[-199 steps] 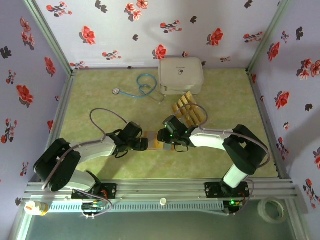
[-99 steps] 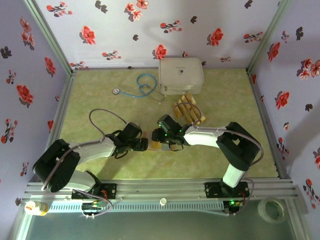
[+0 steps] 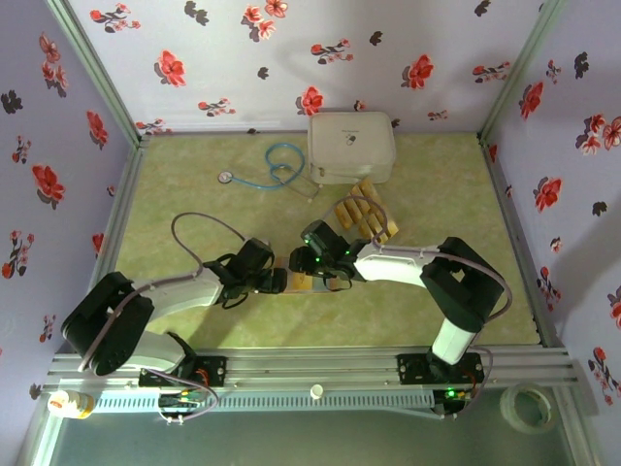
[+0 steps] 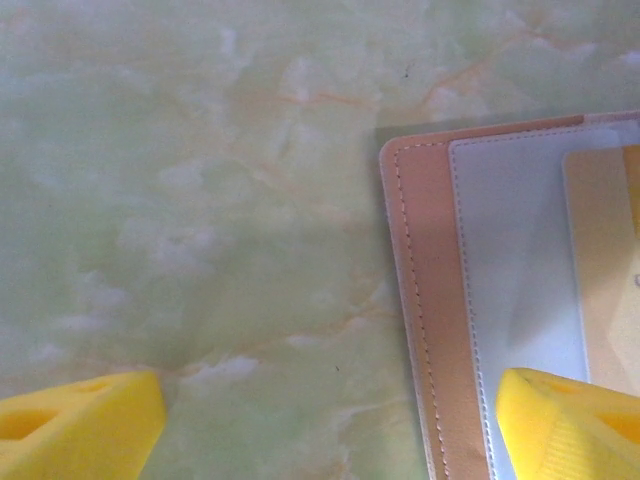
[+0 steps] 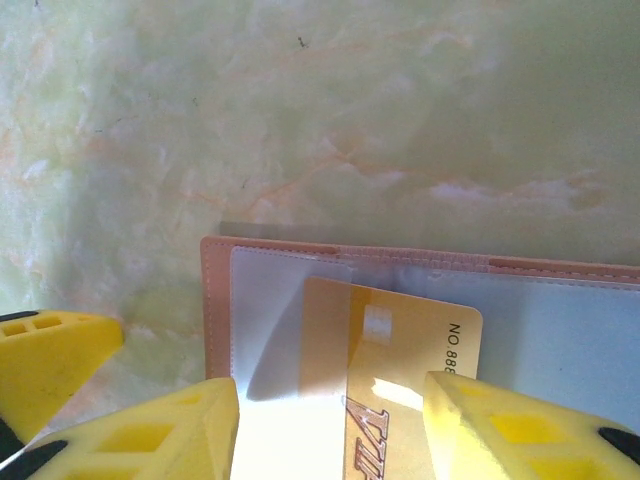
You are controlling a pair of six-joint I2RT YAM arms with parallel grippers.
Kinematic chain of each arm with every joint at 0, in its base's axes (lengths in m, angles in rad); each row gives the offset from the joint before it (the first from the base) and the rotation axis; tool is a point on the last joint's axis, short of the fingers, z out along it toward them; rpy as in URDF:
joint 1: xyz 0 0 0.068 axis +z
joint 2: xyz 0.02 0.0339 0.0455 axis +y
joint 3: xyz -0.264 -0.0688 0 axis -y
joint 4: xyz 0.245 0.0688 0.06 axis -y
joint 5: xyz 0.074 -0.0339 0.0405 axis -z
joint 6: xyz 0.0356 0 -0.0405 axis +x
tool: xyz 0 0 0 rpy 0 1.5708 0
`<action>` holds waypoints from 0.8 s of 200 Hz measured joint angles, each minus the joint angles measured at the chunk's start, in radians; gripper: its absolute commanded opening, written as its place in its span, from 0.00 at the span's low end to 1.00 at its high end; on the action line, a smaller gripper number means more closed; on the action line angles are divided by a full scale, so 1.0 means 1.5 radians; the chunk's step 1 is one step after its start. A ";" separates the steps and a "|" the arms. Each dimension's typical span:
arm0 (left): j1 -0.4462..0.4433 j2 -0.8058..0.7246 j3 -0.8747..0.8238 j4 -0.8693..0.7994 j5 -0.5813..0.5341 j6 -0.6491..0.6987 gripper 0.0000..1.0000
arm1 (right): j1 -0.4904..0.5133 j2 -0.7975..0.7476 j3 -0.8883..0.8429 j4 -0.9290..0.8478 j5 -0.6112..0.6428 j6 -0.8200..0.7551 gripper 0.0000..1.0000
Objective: Put the credit cards into the card holder
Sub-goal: Insert the credit card into the card slot.
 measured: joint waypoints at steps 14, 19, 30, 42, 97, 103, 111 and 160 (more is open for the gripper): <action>0.005 -0.011 -0.006 0.001 0.009 0.000 0.89 | 0.000 -0.007 0.000 -0.010 0.006 0.000 0.50; 0.007 -0.016 -0.007 0.001 0.012 0.000 0.89 | 0.000 -0.011 0.000 -0.016 0.008 0.000 0.50; 0.016 -0.025 -0.010 -0.004 0.011 0.000 0.89 | 0.000 -0.022 0.000 -0.028 0.014 0.000 0.50; 0.033 -0.034 -0.010 -0.022 0.005 0.000 0.89 | 0.000 -0.032 0.000 -0.038 0.021 0.000 0.50; 0.082 -0.042 -0.004 -0.075 -0.006 0.000 0.89 | 0.000 -0.035 0.000 -0.061 0.028 0.000 0.49; 0.082 -0.042 -0.003 -0.077 -0.006 0.000 0.89 | 0.000 -0.033 0.000 -0.062 0.027 0.000 0.49; 0.083 -0.039 -0.001 -0.079 -0.006 0.000 0.89 | 0.000 -0.029 0.000 -0.062 0.027 0.000 0.48; 0.083 -0.011 0.021 -0.097 -0.008 0.001 0.89 | 0.000 -0.005 0.001 -0.063 0.021 0.000 0.48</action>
